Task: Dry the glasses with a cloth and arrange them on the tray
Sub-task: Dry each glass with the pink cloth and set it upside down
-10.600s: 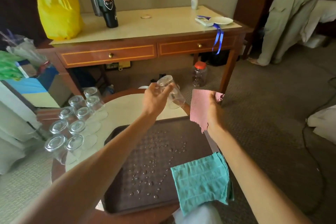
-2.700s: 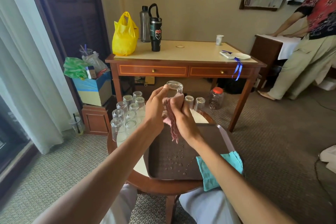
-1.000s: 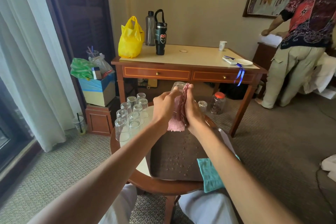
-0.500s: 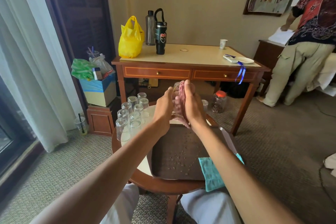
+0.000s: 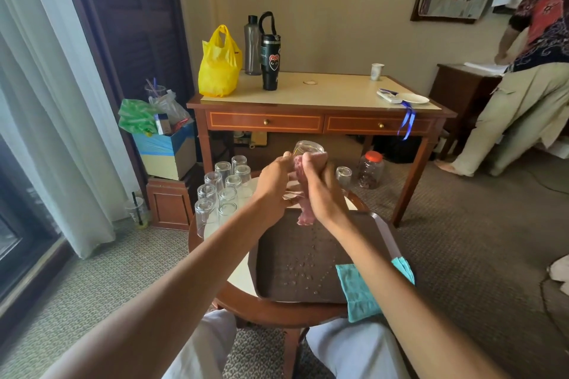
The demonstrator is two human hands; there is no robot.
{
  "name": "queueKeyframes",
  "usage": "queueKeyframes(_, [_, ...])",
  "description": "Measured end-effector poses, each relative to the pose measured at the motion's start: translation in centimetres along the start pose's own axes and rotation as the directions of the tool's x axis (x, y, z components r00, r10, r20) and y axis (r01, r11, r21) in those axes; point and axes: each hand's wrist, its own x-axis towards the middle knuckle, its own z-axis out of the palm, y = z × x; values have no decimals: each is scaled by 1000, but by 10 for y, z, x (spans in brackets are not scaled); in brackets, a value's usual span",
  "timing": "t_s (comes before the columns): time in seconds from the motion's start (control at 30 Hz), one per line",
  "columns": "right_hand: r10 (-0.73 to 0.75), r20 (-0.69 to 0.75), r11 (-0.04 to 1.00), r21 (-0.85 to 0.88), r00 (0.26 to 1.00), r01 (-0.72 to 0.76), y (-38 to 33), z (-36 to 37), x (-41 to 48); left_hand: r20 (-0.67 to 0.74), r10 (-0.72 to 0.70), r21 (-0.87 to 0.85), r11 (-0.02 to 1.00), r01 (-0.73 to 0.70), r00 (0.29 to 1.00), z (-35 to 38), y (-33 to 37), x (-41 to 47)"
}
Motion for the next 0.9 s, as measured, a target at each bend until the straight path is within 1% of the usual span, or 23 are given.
queueKeyframes(0.03, [34,-23,999,27,999,-34,0,-1,7,12,-10,-2,1000,10,1000,2,0,-1])
queueKeyframes(0.1, [150,-38,988,37,988,-148,-11,-5,17,48,9,29,1000,-11,999,7,0,-1])
queueKeyframes(0.17, [272,-40,962,29,961,-271,-23,-9,22,52,65,95,993,-70,997,12,1,-1])
queueKeyframes(0.23, [367,2,927,80,930,-366,-26,-10,20,30,123,151,980,-126,992,14,2,-1])
queueKeyframes(0.3, [363,37,928,71,931,-365,-25,-10,8,4,148,148,978,-147,989,14,3,-1])
queueKeyframes(0.4, [234,156,971,0,960,-237,-14,-7,-8,-6,148,114,983,-147,989,7,4,4])
queueKeyframes(0.43, [193,175,981,-1,965,-196,-15,-6,-13,-10,142,106,984,-140,990,4,5,3])
queueKeyframes(0.53, [90,100,995,-41,991,-86,-13,-7,-14,7,60,83,995,-61,998,2,4,0])
queueKeyframes(0.57, [56,53,998,-37,997,-54,-15,-8,-11,20,26,59,998,-27,999,4,4,-1])
queueKeyframes(0.63, [35,-64,999,-23,997,-36,-13,-7,0,52,-25,16,1000,24,998,8,7,-6])
queueKeyframes(0.7, [67,-143,997,-29,987,-72,-17,-7,14,62,-23,26,999,21,998,10,11,-8])
queueKeyframes(0.73, [97,-148,994,-25,984,-102,-22,-8,17,60,-1,66,998,-3,998,12,11,-7])
queueKeyframes(0.8, [200,-112,979,-17,973,-203,-33,-11,18,39,58,133,989,-63,998,15,12,-7])
queueKeyframes(0.87, [327,-77,943,-32,942,-330,-37,-13,14,11,92,167,982,-93,996,16,9,-4])
queueKeyframes(0.9, [352,-57,934,-39,934,-354,-36,-14,9,-3,106,173,980,-103,994,16,8,-2])
